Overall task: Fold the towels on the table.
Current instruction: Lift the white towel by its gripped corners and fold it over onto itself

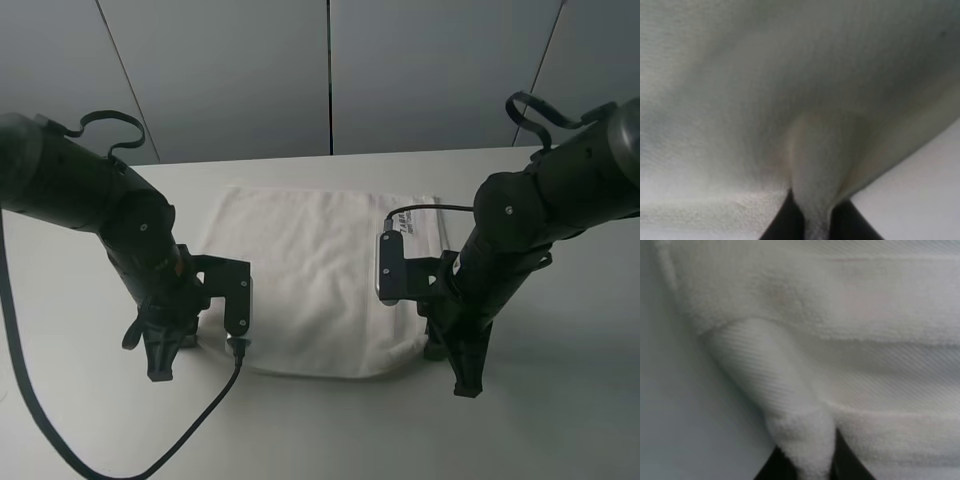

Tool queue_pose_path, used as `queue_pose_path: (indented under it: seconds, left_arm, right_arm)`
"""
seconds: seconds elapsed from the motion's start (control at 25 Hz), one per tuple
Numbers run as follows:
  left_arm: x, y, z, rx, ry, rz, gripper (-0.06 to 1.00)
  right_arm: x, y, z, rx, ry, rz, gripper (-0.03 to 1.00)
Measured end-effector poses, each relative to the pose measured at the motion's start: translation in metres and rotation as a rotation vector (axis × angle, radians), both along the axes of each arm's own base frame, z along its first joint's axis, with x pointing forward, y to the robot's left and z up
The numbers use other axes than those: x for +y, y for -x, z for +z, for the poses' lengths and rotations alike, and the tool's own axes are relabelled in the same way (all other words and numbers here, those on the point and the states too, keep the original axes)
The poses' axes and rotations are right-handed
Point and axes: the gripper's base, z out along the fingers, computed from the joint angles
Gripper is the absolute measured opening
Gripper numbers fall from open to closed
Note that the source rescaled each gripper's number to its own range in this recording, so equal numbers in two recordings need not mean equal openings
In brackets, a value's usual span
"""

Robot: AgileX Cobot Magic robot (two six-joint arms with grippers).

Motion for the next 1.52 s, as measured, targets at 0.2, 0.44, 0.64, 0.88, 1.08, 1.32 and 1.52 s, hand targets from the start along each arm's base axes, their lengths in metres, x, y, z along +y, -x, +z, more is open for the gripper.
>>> queue_pose_path:
  seconds: [0.2,0.44,0.64,0.88,1.08,1.32,1.52]
  left_arm:
    - [0.003,0.006,0.008,0.040,-0.012,0.073,0.01]
    - [0.006,0.015,0.029,0.080,-0.010,0.136,0.01]
    - [0.005,0.026,0.045,0.115,-0.009,0.154,0.01]
    - [0.001,0.034,0.065,0.118,0.075,0.233,0.01]
    - [0.000,0.033,0.079,0.053,0.139,0.322,0.01]
    - [-0.002,0.029,0.091,-0.023,0.225,0.442,0.00]
    - [-0.004,0.025,0.096,-0.067,0.289,0.570,0.00]
  right_arm:
    - [-0.005,0.012,0.010,0.076,0.015,-0.005,0.00]
    - [-0.007,0.022,0.040,0.094,-0.014,-0.011,0.00]
    - [-0.009,0.030,0.064,0.079,-0.063,-0.034,0.00]
    - [-0.013,0.039,0.084,0.075,-0.088,-0.088,0.00]
    - [-0.012,0.039,0.091,0.090,-0.101,-0.305,0.00]
    - [-0.004,0.024,0.108,0.052,-0.139,-0.451,0.00]
    - [0.000,0.011,0.123,-0.006,-0.167,-0.530,0.00]
